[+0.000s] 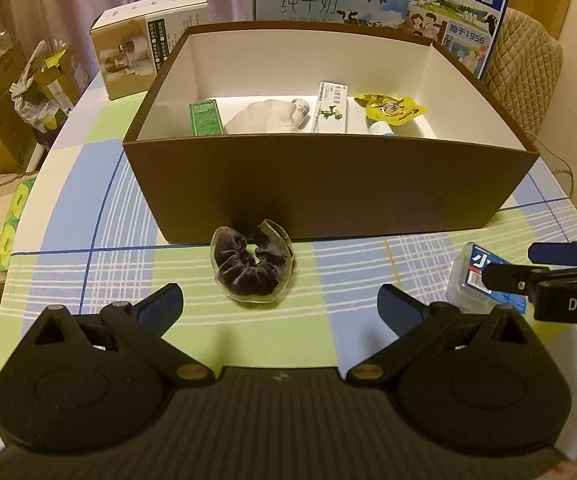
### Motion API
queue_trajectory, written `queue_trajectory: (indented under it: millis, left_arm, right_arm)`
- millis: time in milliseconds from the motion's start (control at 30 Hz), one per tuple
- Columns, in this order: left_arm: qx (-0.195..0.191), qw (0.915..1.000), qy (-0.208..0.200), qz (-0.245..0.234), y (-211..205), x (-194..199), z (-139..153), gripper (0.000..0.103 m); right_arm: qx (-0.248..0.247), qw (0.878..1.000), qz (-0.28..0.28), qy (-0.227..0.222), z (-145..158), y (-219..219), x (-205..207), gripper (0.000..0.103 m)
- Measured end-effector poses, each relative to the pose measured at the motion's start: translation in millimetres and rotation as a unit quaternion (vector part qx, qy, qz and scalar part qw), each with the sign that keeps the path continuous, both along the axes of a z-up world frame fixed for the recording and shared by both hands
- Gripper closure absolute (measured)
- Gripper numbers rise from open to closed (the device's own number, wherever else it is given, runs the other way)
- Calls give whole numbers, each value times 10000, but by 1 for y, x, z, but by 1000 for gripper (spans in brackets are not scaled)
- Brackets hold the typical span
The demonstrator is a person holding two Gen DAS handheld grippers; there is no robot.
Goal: Organize objects
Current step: 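Withdraw both grippers from the box toward the scrunchie and toothpick case, then grasp the blue toothpick case with the right gripper while the left grasps the scrunchie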
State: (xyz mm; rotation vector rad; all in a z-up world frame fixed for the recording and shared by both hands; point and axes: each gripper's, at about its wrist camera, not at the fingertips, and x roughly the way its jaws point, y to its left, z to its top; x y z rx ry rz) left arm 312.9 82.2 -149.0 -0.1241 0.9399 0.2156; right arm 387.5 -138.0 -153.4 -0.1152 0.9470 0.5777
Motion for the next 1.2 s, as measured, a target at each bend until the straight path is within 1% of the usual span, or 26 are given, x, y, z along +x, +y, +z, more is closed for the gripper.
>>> queue_trajectory:
  millis: [267, 500, 800, 1200]
  left_arm:
    - [2, 10000, 78, 21, 3, 1, -6, 1]
    - [-10, 10000, 81, 29, 5, 1, -7, 1]
    - [-40, 9999, 103, 29, 5, 1, -10, 1]
    - [-91, 9999, 123, 49, 7, 2, -12, 1]
  right_arm:
    - [-367, 9992, 129, -11, -16, 7, 6, 31]
    - [-515, 9986, 107, 82, -25, 5, 9, 31]
    - [-776, 9968, 192, -55, -29, 9, 9, 31]
    - [-846, 9959, 240, 191, -35, 10, 9, 31]
